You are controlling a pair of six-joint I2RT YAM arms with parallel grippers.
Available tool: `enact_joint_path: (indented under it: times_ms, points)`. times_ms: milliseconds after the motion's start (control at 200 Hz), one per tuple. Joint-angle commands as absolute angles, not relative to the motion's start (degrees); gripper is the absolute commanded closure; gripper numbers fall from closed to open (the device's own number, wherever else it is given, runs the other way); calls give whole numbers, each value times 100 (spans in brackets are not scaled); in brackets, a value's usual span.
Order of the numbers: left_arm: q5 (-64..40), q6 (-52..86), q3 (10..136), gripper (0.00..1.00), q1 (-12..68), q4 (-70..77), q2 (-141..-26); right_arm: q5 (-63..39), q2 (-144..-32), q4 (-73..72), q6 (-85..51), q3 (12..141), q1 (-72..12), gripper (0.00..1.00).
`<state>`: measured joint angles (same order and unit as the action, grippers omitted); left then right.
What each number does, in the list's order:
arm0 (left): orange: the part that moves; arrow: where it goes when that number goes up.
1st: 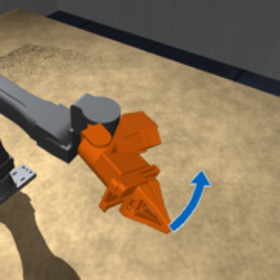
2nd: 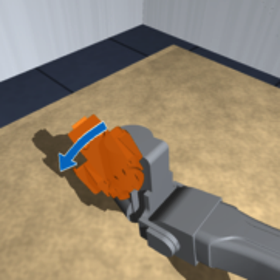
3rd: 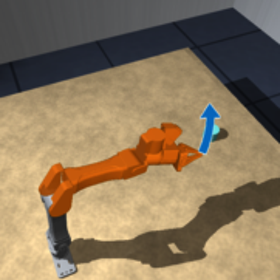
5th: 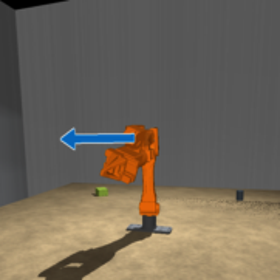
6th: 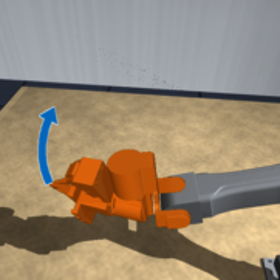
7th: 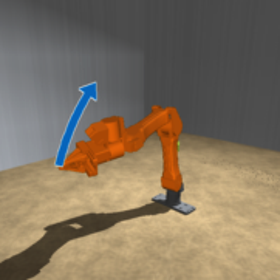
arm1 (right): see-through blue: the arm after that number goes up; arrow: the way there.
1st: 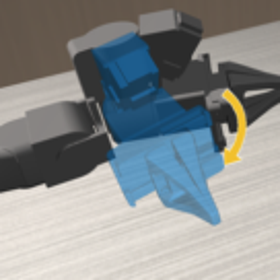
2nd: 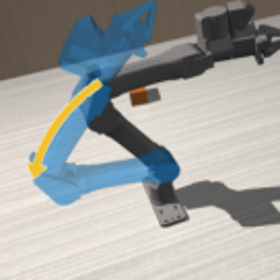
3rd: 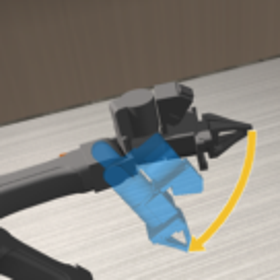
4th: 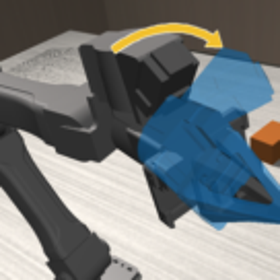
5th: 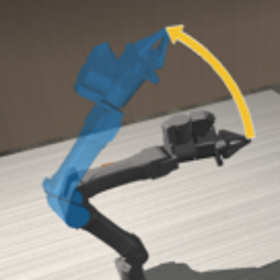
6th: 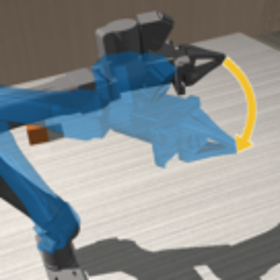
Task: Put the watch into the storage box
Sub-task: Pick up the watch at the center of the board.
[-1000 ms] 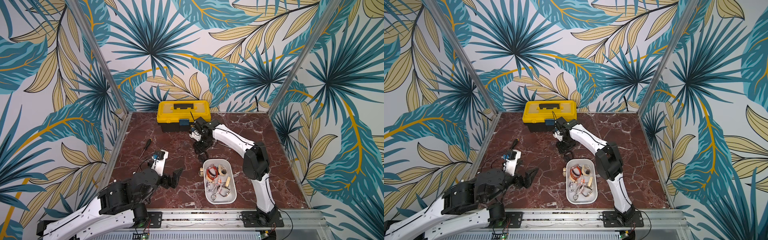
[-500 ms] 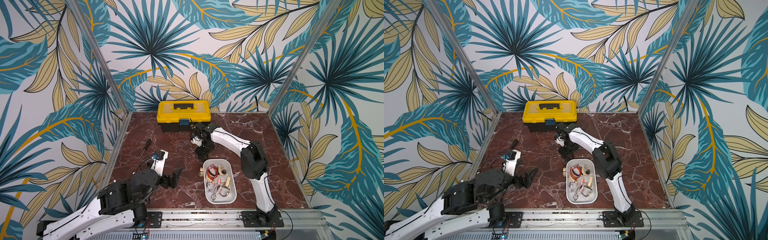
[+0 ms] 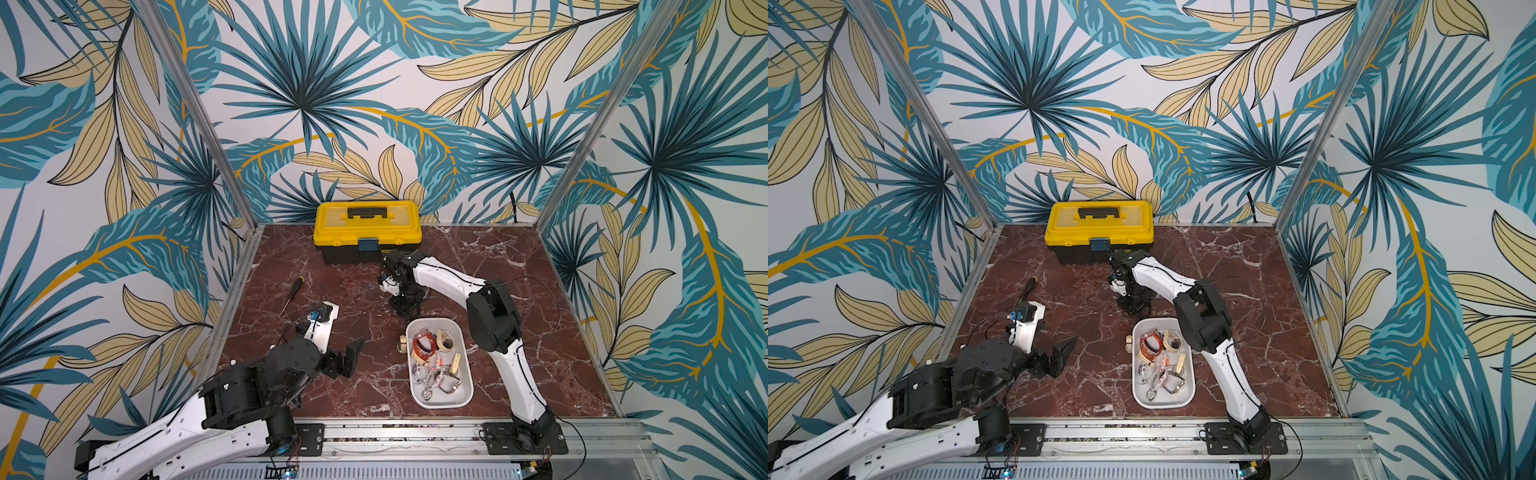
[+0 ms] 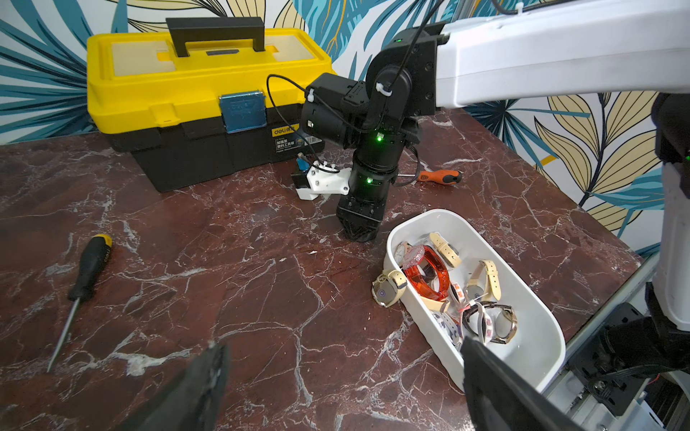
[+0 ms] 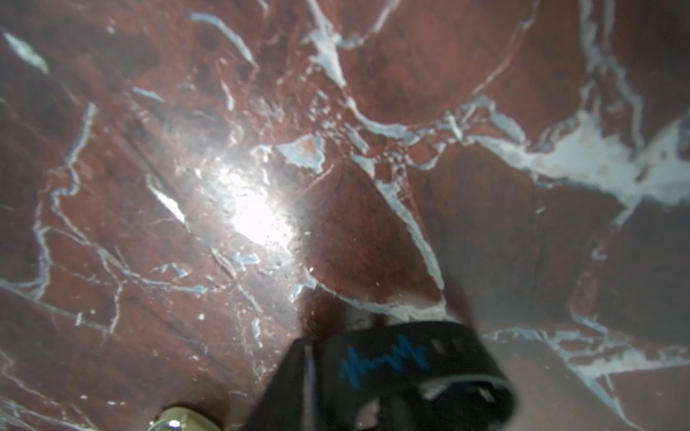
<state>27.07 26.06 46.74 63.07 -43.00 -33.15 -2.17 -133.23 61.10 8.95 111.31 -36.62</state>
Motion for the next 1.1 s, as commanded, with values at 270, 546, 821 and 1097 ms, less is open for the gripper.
enact_joint_path:
  times_ms: [270, 546, 821, 1097]
  points:
    - [2839, 2531, 4544, 0, 6293, -4349, -3313, -255, -13098, 6179, 673, 11197, -3646, 82]
    - [2848, 2524, 4518, 0, 6293, -4332, -3313, -402, -12709, 6364, 539, 11497, -3630, 82]
    - [2856, 2522, 4526, 0, 6293, -4314, -3313, -570, -12220, 6746, 356, 11821, -3574, 82]
    - [2799, 2566, 4597, 0, 6293, -4421, -3298, -1431, -10727, 6477, -371, 10111, -3560, 82]
